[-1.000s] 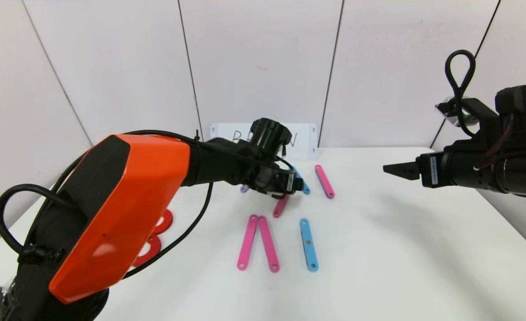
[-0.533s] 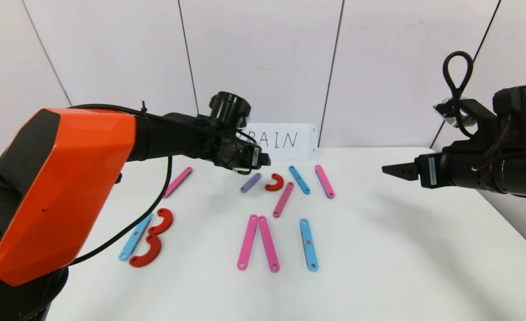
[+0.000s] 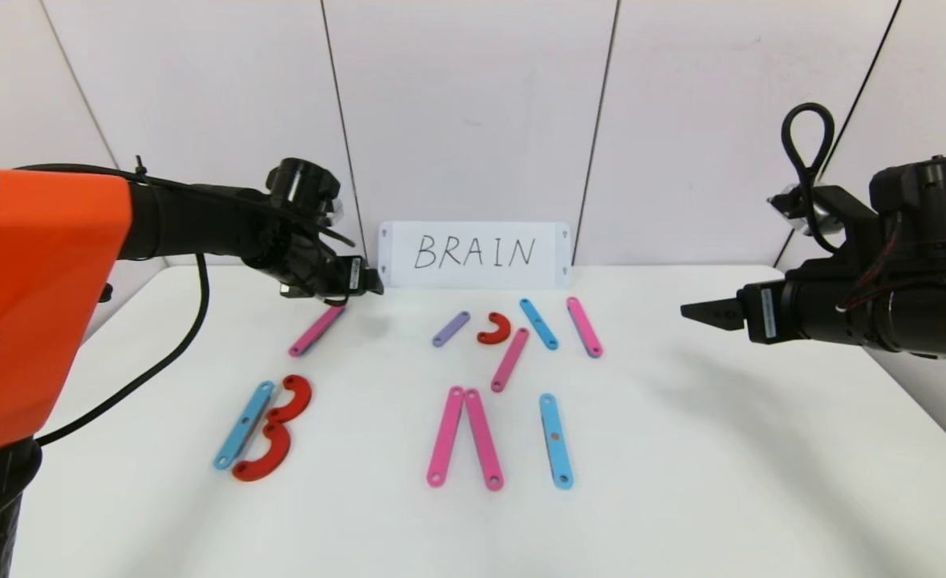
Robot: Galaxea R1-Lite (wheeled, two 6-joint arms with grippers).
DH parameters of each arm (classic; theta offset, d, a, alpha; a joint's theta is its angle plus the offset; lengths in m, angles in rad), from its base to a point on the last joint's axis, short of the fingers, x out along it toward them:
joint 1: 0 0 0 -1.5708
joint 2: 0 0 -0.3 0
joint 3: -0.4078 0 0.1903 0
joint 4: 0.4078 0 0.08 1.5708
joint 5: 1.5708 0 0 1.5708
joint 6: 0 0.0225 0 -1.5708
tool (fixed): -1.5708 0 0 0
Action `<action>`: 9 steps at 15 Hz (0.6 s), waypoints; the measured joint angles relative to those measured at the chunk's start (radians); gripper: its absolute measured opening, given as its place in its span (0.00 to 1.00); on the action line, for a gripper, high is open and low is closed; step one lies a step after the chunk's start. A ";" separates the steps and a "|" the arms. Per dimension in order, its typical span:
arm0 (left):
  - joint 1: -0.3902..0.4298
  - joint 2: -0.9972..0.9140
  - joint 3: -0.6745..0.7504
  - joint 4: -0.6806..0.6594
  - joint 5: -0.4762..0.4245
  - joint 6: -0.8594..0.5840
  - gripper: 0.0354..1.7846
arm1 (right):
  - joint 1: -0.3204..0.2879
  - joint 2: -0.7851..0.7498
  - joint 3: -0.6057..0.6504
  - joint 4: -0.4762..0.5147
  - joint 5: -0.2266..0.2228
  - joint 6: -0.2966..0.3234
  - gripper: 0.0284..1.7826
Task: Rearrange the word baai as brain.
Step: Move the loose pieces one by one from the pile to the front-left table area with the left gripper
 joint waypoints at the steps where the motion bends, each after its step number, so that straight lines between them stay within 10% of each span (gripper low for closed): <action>1: 0.022 0.000 0.011 0.009 0.000 0.000 0.97 | 0.002 0.004 0.001 0.000 0.000 0.000 0.98; 9: 0.114 0.032 0.026 0.029 -0.002 0.070 0.97 | 0.016 0.016 0.009 0.000 0.001 0.001 0.98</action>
